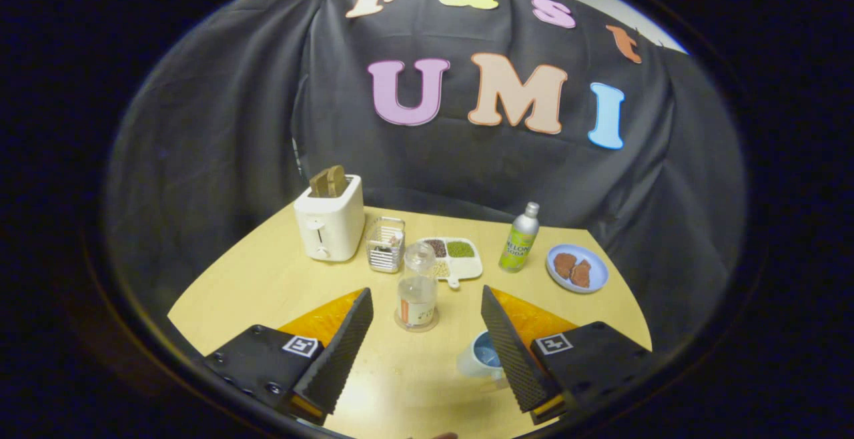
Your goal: Take the bottle from table, then pour the juice into the cup, finally place the bottle on the coaster
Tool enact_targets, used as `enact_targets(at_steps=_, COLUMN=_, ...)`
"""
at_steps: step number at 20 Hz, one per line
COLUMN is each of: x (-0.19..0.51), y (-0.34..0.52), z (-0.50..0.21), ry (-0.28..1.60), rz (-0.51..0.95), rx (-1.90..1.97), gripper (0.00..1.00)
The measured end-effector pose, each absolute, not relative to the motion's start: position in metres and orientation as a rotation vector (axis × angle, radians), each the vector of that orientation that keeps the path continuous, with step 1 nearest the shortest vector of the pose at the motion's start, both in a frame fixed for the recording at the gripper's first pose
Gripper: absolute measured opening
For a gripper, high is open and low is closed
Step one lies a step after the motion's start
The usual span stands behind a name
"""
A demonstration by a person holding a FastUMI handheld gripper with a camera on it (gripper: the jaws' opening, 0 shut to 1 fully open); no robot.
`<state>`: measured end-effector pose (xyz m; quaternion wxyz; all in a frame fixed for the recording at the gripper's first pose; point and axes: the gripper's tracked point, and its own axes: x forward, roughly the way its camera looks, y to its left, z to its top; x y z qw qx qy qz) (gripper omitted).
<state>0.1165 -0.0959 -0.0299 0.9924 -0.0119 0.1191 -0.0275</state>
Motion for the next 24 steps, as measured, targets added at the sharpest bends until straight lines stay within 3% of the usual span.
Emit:
enact_targets(at_steps=8, x=0.082, y=-0.118, z=0.016, ry=0.138, rz=-0.059, rx=0.068, gripper=1.00)
enact_targets(at_steps=24, x=0.062, y=-0.152, z=0.020, ry=0.106, rz=-0.076, rx=0.116, gripper=1.00)
